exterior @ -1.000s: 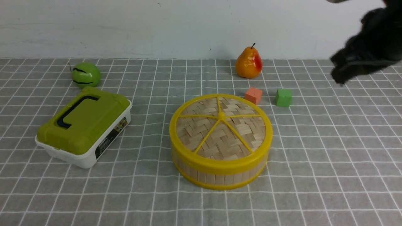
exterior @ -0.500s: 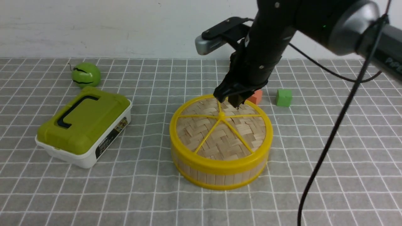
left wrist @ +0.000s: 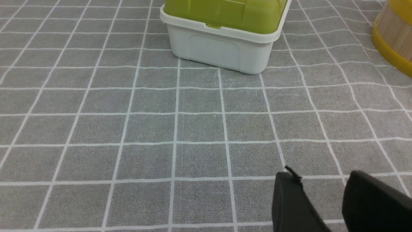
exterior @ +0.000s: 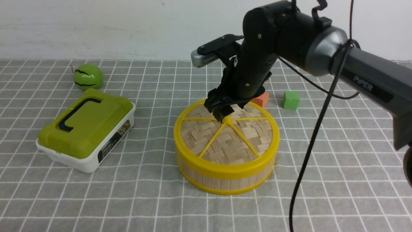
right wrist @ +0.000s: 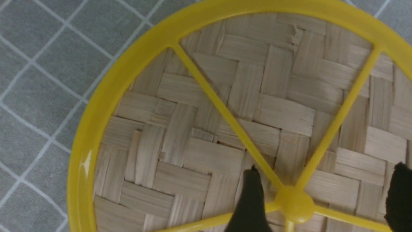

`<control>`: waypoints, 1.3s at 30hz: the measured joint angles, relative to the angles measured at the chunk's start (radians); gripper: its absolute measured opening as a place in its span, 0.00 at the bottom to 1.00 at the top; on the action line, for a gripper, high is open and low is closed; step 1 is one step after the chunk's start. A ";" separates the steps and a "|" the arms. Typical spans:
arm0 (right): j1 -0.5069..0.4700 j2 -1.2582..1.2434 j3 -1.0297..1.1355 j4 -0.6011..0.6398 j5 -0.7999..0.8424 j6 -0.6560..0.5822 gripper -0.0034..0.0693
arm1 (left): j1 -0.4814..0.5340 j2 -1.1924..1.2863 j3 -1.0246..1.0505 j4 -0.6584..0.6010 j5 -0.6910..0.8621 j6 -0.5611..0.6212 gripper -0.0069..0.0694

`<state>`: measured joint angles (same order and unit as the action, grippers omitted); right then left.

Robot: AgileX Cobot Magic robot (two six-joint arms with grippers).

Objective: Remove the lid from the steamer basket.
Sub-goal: Use the right arm to lift the lid of the steamer

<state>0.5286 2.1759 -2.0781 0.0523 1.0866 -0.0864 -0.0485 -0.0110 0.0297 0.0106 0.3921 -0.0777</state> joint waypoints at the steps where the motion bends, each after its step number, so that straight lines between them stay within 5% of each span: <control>1: 0.000 0.000 0.000 0.000 0.000 0.000 0.70 | 0.000 0.000 0.000 0.000 0.000 0.000 0.40; 15: 0.000 0.019 -0.004 0.029 0.043 0.000 0.31 | 0.000 0.000 0.000 0.000 0.000 0.000 0.40; 31: 0.000 0.031 -0.011 0.045 0.020 0.001 0.45 | 0.000 0.000 0.000 0.000 0.000 0.000 0.40; 36: 0.000 0.033 -0.011 0.046 0.011 0.001 0.39 | 0.000 0.000 0.000 0.000 0.000 0.000 0.40; 39: 0.000 0.033 -0.011 0.048 0.009 0.001 0.25 | 0.000 0.000 0.000 0.000 0.000 0.000 0.40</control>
<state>0.5286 2.2085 -2.0888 0.1005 1.0954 -0.0855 -0.0485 -0.0110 0.0297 0.0106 0.3921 -0.0777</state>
